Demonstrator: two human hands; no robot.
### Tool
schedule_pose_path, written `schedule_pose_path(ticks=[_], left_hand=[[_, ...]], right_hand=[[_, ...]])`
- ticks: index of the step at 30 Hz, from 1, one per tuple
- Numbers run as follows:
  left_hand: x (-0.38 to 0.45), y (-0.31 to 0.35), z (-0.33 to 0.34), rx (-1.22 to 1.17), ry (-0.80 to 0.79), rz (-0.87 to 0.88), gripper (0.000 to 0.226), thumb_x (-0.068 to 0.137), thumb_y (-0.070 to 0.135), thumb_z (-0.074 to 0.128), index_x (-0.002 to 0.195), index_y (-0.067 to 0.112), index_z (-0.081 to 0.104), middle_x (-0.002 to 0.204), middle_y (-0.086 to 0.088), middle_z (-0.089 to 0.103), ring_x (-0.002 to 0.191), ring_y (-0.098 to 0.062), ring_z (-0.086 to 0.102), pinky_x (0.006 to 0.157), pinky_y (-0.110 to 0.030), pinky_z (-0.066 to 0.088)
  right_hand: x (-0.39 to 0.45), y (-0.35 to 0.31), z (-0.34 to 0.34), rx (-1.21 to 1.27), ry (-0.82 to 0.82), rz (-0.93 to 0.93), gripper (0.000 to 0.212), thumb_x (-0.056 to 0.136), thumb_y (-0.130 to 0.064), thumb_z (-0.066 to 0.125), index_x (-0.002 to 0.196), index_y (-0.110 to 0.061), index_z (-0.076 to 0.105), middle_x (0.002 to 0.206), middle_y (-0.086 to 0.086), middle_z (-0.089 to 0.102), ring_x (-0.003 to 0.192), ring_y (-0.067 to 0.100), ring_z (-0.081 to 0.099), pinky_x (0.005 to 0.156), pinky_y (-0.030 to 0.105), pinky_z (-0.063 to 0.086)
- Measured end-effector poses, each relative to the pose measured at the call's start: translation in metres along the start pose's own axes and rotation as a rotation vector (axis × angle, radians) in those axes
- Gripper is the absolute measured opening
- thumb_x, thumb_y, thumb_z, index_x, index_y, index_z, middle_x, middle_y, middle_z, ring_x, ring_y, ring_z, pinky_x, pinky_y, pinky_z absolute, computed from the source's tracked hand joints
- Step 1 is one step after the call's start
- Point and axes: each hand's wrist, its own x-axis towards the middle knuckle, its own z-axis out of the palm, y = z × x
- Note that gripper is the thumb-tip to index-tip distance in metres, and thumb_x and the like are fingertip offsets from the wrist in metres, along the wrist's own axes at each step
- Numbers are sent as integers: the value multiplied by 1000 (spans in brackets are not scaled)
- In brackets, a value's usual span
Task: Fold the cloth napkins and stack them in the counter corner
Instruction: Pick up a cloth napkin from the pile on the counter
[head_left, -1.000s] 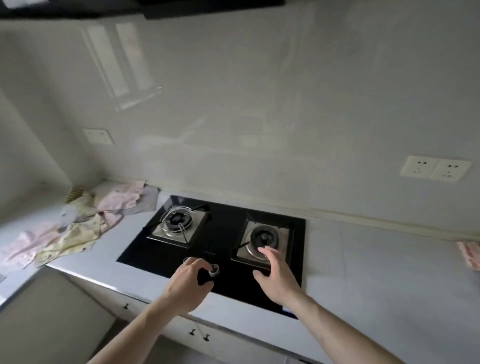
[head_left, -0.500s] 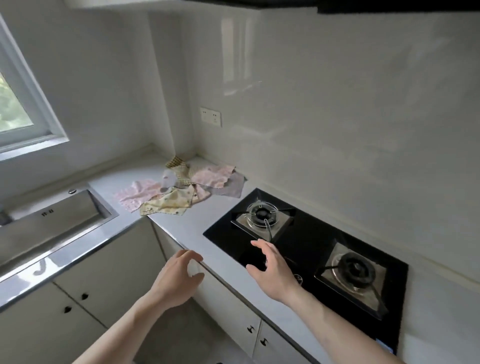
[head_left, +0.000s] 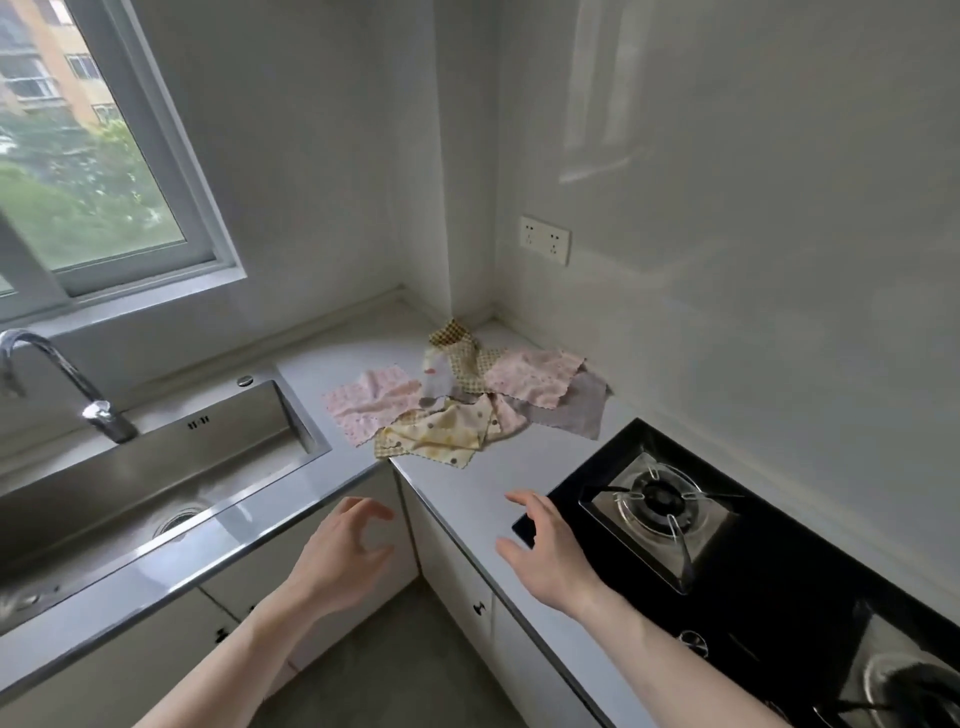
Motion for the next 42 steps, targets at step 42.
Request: schedule_pose_path(ticks=[42], left_hand=[[424,-258,25,29,-145,315,22,75,37,63,96,41,59,104,21,54,101,-9,56,91,-37,49]], right_hand=[[352,28,163,-120,175,234,43,92,-28,66,131,-40,50,130,-31,43,129,-1,44,106,20,38]])
